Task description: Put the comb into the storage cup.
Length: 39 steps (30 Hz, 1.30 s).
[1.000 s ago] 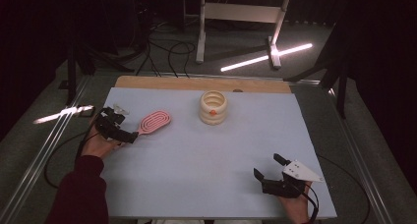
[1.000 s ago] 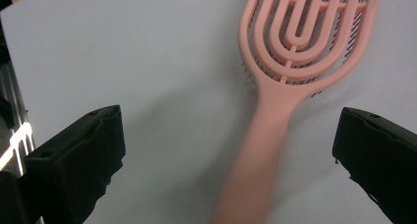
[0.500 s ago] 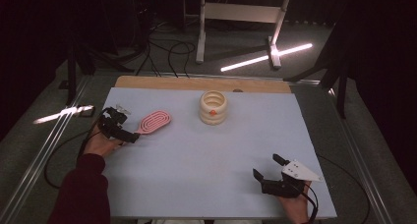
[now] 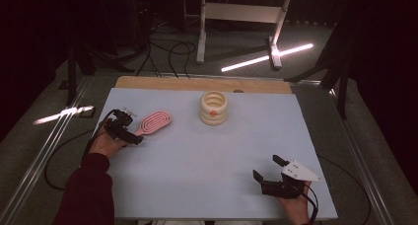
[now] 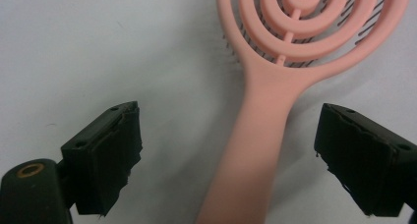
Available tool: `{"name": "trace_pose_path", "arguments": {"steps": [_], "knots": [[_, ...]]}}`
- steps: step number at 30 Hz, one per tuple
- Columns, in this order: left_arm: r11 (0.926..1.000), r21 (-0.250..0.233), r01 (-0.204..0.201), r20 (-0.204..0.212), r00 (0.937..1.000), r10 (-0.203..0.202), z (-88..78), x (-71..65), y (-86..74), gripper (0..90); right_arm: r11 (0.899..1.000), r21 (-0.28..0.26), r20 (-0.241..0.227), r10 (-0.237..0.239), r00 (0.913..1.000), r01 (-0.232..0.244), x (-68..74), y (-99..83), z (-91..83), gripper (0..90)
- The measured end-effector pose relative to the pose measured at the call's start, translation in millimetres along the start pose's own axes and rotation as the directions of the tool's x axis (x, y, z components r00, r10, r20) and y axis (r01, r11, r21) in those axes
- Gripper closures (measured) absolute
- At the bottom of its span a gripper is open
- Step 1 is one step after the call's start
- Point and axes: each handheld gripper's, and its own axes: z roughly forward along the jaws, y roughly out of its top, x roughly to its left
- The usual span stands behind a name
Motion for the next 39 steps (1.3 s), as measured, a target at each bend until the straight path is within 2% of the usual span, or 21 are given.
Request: {"name": "trace_pose_path", "arguments": {"steps": [2,5,8,14,19,24,30,39], "knots": [[0.9999,0.011,-0.008,0.002,1.0000,0.008,0.7,-1.3,1.4,14.2,1.000,0.001,-0.001,-0.001,1.0000,0.001,0.0,0.0,0.1,8.7],[0.9994,0.027,-0.020,-0.020,0.9996,0.020,2.3,-3.9,4.5,18.3,1.000,0.003,-0.003,-0.003,1.0000,0.003,0.4,-0.1,0.6,8.7],[0.9993,0.025,-0.029,-0.025,0.9992,0.030,2.0,-4.9,6.6,26.2,1.000,0.005,-0.002,0.000,1.0000,0.000,0.3,-0.2,0.6,8.7],[0.9975,0.036,-0.062,-0.011,0.9980,0.062,2.3,-8.8,12.1,44.1,1.000,0.008,-0.004,-0.001,1.0000,0.001,0.2,-0.3,1.0,8.7],[0.9945,0.062,-0.084,-0.010,0.9964,0.084,3.6,-11.9,17.1,50.8,1.000,0.009,-0.006,0.000,1.0000,0.000,0.2,-0.3,1.2,8.7],[0.9918,0.086,-0.094,0.020,0.9955,0.093,4.1,-12.5,20.7,60.2,1.000,0.010,-0.007,0.000,1.0000,0.000,0.3,-0.3,1.4,8.7],[0.9905,0.104,-0.090,0.050,0.9951,0.086,4.5,-11.2,22.9,66.6,1.000,0.014,-0.008,-0.003,1.0000,0.003,0.1,-0.5,1.7,8.7],[0.9882,0.123,-0.091,0.048,0.9951,0.086,4.1,-12.1,24.8,68.8,1.000,0.019,-0.010,-0.002,0.9999,0.003,0.0,-0.7,2.1,8.7]]}}
